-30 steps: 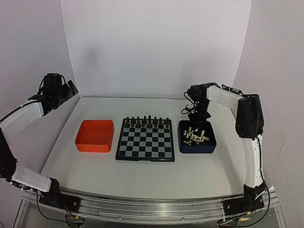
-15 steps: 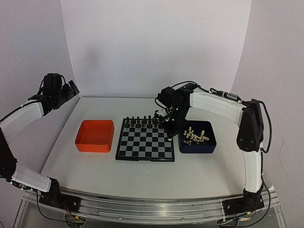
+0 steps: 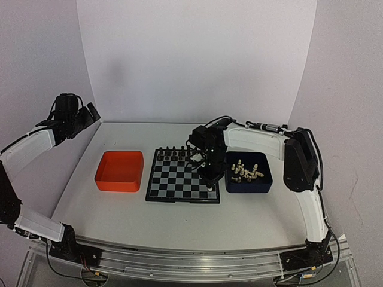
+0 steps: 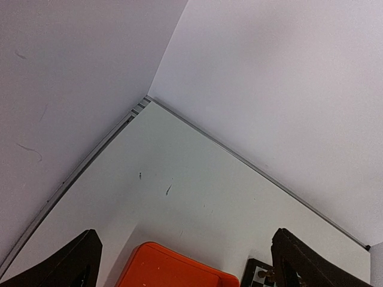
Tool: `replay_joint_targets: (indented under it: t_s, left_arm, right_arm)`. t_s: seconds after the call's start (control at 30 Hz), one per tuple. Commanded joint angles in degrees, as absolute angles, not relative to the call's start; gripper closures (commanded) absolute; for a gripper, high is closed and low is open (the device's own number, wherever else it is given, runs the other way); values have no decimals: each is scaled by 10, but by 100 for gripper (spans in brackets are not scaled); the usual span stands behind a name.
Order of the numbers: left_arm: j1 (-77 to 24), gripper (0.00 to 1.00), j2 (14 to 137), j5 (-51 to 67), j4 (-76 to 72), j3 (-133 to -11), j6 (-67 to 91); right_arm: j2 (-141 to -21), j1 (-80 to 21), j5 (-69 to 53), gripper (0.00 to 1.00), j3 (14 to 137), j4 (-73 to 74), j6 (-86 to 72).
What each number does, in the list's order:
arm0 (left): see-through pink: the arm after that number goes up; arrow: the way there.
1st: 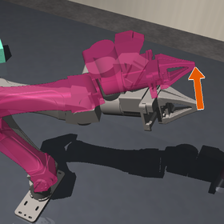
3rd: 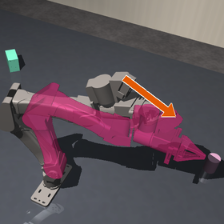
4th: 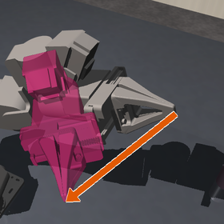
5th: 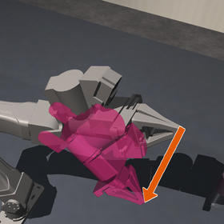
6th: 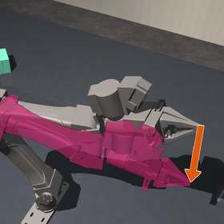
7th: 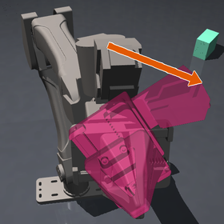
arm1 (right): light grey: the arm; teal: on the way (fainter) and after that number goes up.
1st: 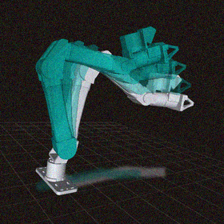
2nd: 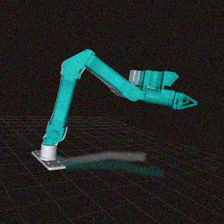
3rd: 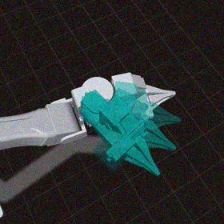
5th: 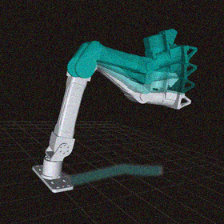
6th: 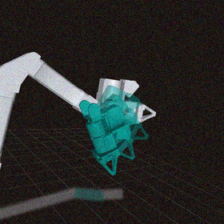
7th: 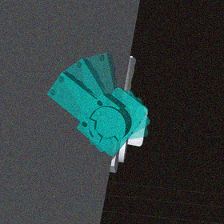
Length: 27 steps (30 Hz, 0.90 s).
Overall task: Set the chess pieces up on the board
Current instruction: Place the chess piece on the chessboard.
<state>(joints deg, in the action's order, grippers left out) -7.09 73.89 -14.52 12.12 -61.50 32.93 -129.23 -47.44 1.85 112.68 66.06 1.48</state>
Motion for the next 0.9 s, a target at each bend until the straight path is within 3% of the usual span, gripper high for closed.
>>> replay_joint_targets:
  t_s: [0.0,0.87]
  left_arm:
    - [-71,0,729,-142,124,-612,326]
    - [-71,0,723,-133,128,-613,316]
  right_arm:
    - [-1310,-476,14,95,1150,673,12]
    - [-1297,-487,22,95,1118,685,9]
